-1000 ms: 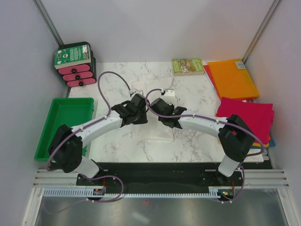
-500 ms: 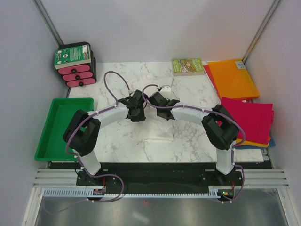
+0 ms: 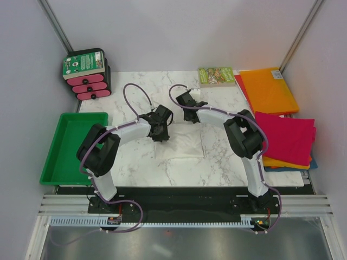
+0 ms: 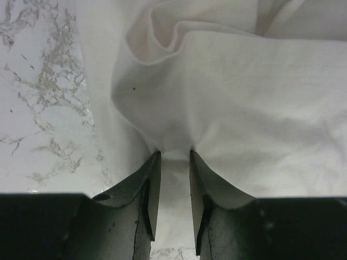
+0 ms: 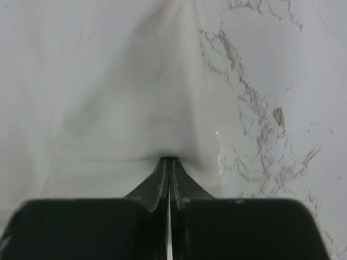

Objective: Fold and stack the t-shirts
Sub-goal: Fold the folded rectangular tshirt in 1/3 of the way, then grab one side of the 2/3 rectangular tshirt with both arms, then fold the long partially folded tshirt into a neat square

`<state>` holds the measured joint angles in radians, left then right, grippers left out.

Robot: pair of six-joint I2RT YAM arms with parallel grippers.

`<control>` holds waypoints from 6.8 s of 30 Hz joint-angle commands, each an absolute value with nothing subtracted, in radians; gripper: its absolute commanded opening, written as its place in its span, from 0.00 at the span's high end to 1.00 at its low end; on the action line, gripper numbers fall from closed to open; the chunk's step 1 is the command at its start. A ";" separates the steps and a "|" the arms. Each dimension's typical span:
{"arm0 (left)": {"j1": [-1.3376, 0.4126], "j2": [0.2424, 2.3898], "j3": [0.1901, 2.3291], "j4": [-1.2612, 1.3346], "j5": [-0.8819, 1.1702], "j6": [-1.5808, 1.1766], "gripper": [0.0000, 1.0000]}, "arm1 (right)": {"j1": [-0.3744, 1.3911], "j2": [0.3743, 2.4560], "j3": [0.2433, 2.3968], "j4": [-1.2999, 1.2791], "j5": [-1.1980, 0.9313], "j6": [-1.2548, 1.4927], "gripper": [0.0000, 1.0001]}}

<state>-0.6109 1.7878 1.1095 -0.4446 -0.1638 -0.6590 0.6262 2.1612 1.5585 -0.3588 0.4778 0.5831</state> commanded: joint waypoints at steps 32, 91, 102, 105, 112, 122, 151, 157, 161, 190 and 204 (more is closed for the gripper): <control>-0.703 1.252 0.661 -0.439 -0.209 -0.847 0.32 | 0.894 1.437 0.804 -0.302 0.554 0.851 0.51; -0.704 1.456 0.663 -0.410 -0.169 -0.864 0.98 | 0.966 1.494 0.600 -0.253 0.443 1.015 0.56; -0.704 1.424 0.654 -0.420 -0.155 -0.851 0.98 | 0.980 1.525 0.609 -0.255 0.403 1.061 1.00; -0.704 1.385 0.632 -0.428 -0.149 -0.851 0.98 | 1.002 1.503 0.601 -0.273 0.414 1.086 1.00; -0.709 1.244 0.568 -0.460 -0.107 -0.864 0.98 | 1.077 1.425 0.586 -0.351 0.449 1.150 1.00; -0.750 0.947 0.437 -0.572 -0.029 -0.946 0.98 | 1.305 1.307 0.584 -0.543 0.520 1.346 1.00; -0.770 1.188 1.012 -0.669 -0.351 -0.741 0.98 | 0.902 1.374 1.066 -0.582 0.750 0.854 1.00; -0.619 1.380 1.192 -0.643 -0.310 -0.644 0.98 | 0.749 1.609 1.297 -0.502 0.654 0.707 1.00; -0.552 1.513 1.287 -0.630 -0.296 -0.583 0.98 | 0.686 1.744 1.463 -0.486 0.618 0.649 1.00; -0.373 2.112 1.827 -0.635 -0.261 -0.552 0.50 | 0.505 2.242 1.956 -0.340 0.495 0.495 0.59; -0.501 1.890 1.445 -0.479 -0.156 -0.635 0.61 | 0.632 2.019 1.422 -0.196 0.357 0.612 1.00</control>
<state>-0.4339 1.9137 1.5715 -0.5426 -0.2020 -0.5861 0.6044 2.0331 1.5391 -0.2352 0.4133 0.5343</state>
